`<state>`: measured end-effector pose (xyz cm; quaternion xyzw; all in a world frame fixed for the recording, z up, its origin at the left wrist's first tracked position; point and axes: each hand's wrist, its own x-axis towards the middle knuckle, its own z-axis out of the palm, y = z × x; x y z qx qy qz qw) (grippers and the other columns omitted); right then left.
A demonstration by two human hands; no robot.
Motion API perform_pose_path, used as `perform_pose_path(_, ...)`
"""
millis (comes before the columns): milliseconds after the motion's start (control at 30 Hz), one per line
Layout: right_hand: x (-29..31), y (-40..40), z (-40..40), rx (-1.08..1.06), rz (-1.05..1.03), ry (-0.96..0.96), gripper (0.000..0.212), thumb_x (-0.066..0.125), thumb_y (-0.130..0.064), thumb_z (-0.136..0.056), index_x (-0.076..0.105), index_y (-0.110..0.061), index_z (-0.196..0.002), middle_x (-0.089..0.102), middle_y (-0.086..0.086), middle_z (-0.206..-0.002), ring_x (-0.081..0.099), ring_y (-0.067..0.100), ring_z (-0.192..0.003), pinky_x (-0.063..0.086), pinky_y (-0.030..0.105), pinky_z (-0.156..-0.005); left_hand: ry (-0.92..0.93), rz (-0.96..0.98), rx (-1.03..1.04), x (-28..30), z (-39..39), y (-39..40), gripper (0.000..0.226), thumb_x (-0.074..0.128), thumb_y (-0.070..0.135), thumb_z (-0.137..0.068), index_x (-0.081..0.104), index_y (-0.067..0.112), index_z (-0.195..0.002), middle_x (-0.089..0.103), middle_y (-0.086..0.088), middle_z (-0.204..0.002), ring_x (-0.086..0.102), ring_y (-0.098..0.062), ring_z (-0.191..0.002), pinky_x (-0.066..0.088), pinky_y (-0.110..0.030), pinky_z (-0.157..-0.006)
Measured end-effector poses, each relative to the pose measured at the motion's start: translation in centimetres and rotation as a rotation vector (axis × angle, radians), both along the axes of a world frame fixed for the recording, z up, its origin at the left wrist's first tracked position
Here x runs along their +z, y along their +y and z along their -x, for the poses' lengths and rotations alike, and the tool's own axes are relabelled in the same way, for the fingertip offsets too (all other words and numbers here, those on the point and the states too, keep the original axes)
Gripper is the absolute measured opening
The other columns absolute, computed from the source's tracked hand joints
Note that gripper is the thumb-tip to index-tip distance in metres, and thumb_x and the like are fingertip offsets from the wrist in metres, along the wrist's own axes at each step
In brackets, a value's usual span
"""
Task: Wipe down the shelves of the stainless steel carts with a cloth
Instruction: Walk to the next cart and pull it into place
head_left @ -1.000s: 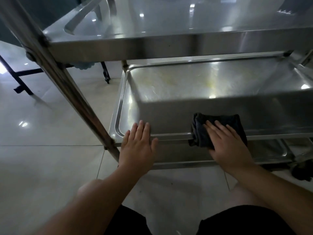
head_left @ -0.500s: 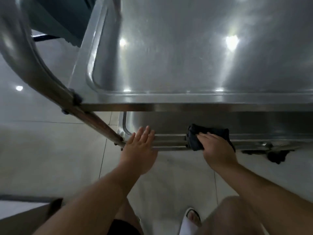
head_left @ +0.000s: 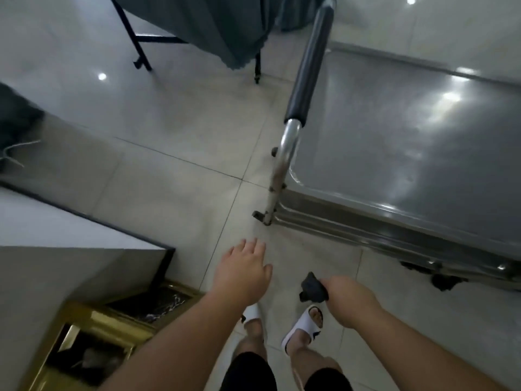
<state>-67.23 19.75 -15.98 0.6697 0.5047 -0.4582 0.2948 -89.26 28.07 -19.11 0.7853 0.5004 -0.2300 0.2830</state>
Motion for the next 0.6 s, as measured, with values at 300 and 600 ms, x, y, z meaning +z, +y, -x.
perform_pose_path(300,14.0,7.3,11.7,0.187,-0.218,0.037,0.042,0.058,-0.016,-0.102,0.054,-0.023,-0.142,0.063,0.004,-0.135,0.062,0.025,-0.122,0.051,0.038,-0.101,0.002,-0.068,0.154,14.6,11.7,0.8,0.06,0.033,0.053,-0.107,0.035,0.025,-0.159,0.036,-0.002,-0.166,0.035,-0.028,-0.15,0.03,-0.047,-0.12)
perform_pose_path(600,18.1,18.1,20.8,0.449,-0.434,0.036,0.037,0.058,-0.015,-0.095,0.059,-0.026,-0.13,0.067,0.003,-0.122,0.065,0.027,-0.109,0.056,0.041,-0.091,0.005,-0.157,0.371,18.9,19.8,4.8,0.057,0.038,0.051,-0.107,0.038,0.022,-0.156,0.045,-0.004,-0.16,0.046,-0.03,-0.142,0.042,-0.047,-0.114)
